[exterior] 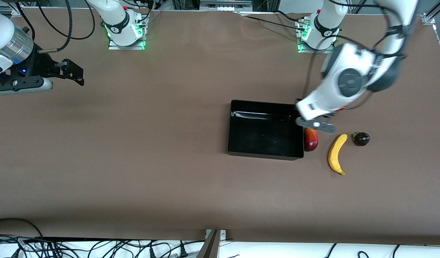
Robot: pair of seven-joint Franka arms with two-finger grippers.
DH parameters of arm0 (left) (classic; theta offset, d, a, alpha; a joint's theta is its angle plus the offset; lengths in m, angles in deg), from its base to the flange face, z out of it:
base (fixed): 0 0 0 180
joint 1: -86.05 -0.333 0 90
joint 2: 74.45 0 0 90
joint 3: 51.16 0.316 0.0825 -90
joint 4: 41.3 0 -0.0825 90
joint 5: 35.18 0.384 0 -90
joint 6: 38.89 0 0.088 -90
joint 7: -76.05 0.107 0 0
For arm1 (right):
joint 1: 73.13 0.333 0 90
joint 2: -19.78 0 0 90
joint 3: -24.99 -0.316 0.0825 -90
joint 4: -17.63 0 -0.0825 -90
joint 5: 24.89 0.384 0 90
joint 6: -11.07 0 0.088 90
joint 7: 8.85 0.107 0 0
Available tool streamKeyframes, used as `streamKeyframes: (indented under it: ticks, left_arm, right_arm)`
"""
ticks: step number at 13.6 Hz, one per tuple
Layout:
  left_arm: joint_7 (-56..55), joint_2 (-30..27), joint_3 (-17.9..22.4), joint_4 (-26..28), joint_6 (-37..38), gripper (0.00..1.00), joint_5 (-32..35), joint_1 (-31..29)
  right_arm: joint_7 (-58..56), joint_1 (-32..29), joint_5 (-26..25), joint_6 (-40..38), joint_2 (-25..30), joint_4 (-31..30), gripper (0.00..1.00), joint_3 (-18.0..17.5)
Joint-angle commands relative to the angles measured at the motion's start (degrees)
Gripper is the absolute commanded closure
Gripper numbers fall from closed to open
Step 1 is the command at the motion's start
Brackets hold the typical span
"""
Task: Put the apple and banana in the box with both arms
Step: 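Lower the apple into the black box and open the left gripper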
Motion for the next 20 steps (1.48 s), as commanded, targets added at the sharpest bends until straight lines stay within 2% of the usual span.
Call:
streamKeyframes:
  ticks: [1, 4, 5, 7, 8, 10, 11, 14, 17, 18, 20]
  left_arm:
    - [-4.8, 6.9, 0.4, -1.5, -5.2, 0.83, -0.6, 2.4]
    - [-4.8, 9.4, 0.4, -0.7, -8.4, 0.82, 0.1, 3.2]
    - [-4.8, 10.3, 0.4, -0.4, -9.0, 0.77, 0.2, 3.2]
    - [-4.9, 12.0, 0.6, 1.4, -13.2, 0.57, 0.2, 3.2]
    - [-5.0, 12.2, 0.7, 1.9, -14.3, 0.51, 0.2, 3.2]
    - [-5.5, 11.9, 0.7, 1.8, -14.0, 0.0, 0.2, 3.1]
    - [-5.8, 11.4, 0.7, 1.8, -13.1, 0.0, 0.2, 3.0]
    - [-5.4, 8.0, 1.1, -1.3, -4.5, 0.0, 0.3, 2.5]
    - [-3.6, 7.0, 1.5, -10.4, 6.3, 0.0, 3.4, -0.8]
    - [-0.2, 7.3, 1.4, -12.8, 8.4, 0.0, 5.7, -2.4]
    - [7.0, 8.9, 1.5, -13.4, 7.5, 0.0, 6.3, -6.9]
  right_arm:
    - [0.1, -0.4, -0.4, 0.3, -0.6, 1.3, 0.0, -0.4]
    - [0.1, -0.3, -0.1, 0.3, -0.5, 1.3, 0.0, -0.5]
    - [0.1, -0.3, -0.1, 0.2, -0.5, 1.3, 0.0, -0.4]
    - [0.1, -0.3, -0.1, 0.1, -0.5, 1.2, 0.0, -0.5]
    - [0.1, -0.3, -0.1, 0.2, -0.5, 1.2, 0.0, -0.4]
    - [0.1, -0.2, 0.0, 0.3, -0.5, 1.3, 0.0, -0.5]
    - [0.1, -0.2, 0.0, 0.3, -0.5, 1.3, 0.0, -0.5]
    - [0.1, -0.2, 0.1, 0.3, -0.5, 1.3, 0.0, -0.6]
    - [0.1, -0.2, 0.1, 0.4, -0.5, 1.3, 0.0, -0.6]
    - [0.1, -0.2, 0.1, 0.3, -0.5, 1.3, 0.0, -0.6]
    - [0.1, -0.2, 0.1, 0.3, -0.5, 1.3, 0.0, -0.6]
